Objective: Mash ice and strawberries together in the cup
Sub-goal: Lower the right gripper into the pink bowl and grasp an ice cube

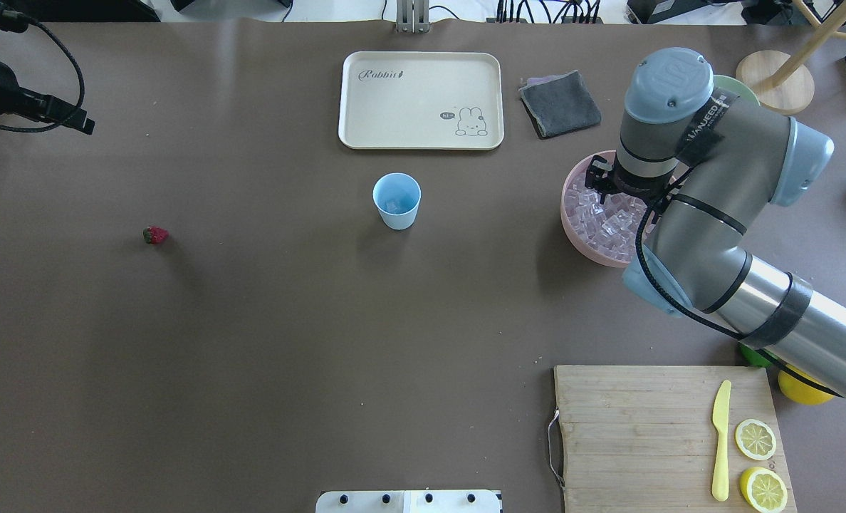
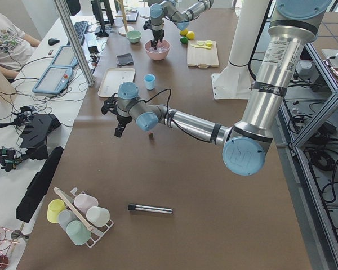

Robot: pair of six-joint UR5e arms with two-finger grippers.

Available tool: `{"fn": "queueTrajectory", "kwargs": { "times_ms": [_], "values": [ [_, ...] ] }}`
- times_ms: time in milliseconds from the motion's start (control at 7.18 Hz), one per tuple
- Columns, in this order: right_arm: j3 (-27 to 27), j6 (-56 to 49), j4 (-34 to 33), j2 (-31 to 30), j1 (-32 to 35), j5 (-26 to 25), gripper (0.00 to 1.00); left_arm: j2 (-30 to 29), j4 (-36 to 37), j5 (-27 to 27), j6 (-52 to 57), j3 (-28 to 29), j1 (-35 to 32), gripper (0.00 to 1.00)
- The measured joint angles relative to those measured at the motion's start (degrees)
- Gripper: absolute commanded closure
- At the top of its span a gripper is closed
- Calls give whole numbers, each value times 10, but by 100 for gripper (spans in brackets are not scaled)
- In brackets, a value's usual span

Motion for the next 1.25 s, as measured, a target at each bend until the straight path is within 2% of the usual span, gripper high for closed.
{"fn": "queueTrajectory", "kwargs": {
  "times_ms": [696, 1114, 1253],
  "values": [
    [-14, 7, 3, 9, -15, 0, 15, 10, -10, 0, 0, 0, 0, 2],
    [-13, 10, 0, 8, -20, -1, 25, 16, -18, 0, 1, 2, 0, 2],
    [-13, 10, 1, 6, -22, -2, 24, 16, -18, 0, 0, 2, 0, 2]
  ]
}}
